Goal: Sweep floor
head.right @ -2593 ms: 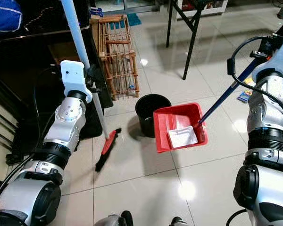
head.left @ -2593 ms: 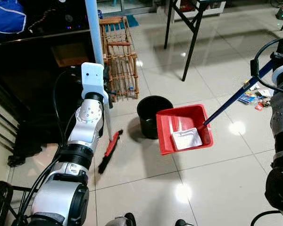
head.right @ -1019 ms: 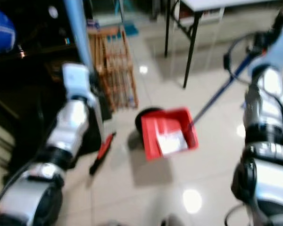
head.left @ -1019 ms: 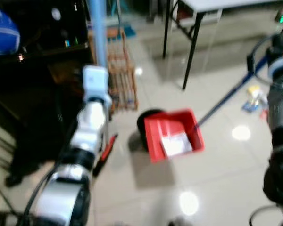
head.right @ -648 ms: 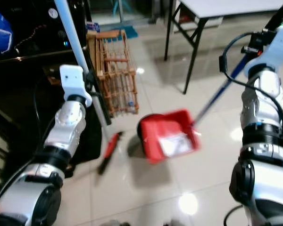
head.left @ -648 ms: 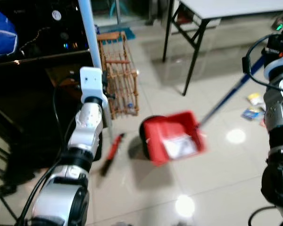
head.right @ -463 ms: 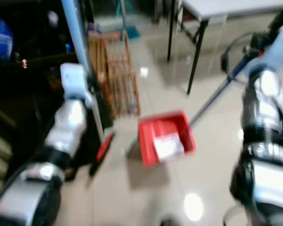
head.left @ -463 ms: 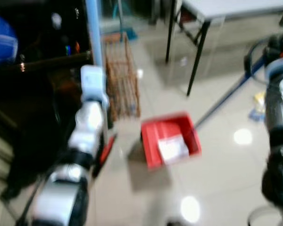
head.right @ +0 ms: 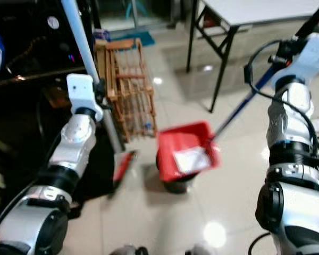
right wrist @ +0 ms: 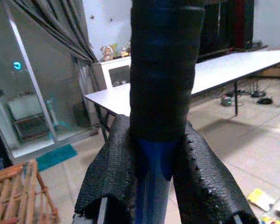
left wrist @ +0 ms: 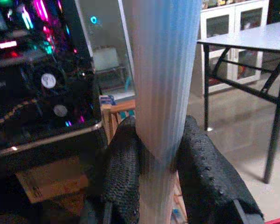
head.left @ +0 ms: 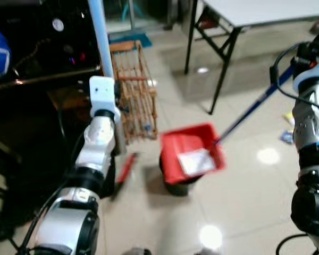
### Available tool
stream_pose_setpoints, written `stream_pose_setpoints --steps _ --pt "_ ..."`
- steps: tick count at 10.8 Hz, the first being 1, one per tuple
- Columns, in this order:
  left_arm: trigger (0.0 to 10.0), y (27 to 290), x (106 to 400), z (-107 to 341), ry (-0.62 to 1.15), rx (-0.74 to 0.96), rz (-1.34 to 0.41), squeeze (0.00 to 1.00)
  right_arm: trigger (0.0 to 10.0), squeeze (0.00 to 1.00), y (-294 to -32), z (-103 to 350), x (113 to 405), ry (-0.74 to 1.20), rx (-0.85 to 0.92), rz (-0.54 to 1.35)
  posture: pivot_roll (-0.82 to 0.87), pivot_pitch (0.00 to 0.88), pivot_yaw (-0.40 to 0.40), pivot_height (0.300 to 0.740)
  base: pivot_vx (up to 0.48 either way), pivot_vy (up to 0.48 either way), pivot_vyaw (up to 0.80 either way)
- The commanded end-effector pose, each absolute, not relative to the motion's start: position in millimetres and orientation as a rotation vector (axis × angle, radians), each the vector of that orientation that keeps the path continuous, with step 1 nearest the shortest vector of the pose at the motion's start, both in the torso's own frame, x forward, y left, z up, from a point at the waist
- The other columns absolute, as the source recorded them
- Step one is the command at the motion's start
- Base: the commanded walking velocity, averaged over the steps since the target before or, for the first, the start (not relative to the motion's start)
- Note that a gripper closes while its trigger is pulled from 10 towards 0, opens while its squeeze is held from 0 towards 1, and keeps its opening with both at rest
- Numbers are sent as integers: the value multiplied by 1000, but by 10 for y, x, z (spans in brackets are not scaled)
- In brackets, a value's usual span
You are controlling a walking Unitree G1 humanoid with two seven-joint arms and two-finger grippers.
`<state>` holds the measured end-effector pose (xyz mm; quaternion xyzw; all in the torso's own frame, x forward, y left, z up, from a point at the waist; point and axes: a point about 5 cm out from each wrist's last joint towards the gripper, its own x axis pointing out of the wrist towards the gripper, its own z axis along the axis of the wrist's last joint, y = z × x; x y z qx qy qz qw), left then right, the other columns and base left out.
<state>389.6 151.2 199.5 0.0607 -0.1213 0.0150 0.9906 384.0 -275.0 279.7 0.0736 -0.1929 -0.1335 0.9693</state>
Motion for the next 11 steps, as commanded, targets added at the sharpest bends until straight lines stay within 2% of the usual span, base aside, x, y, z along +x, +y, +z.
stream_pose_setpoints --steps 1,11 --pt "10000 1443 3899 2146 -308 118 20 0 10000 0 -2818 2981 3788 -468 144 -286 -24 143 54 740 480 0 0" --pt "10000 1443 3899 2146 -308 118 20 0 10000 0 -2818 2981 3788 -468 144 -286 -24 143 54 740 480 0 0"
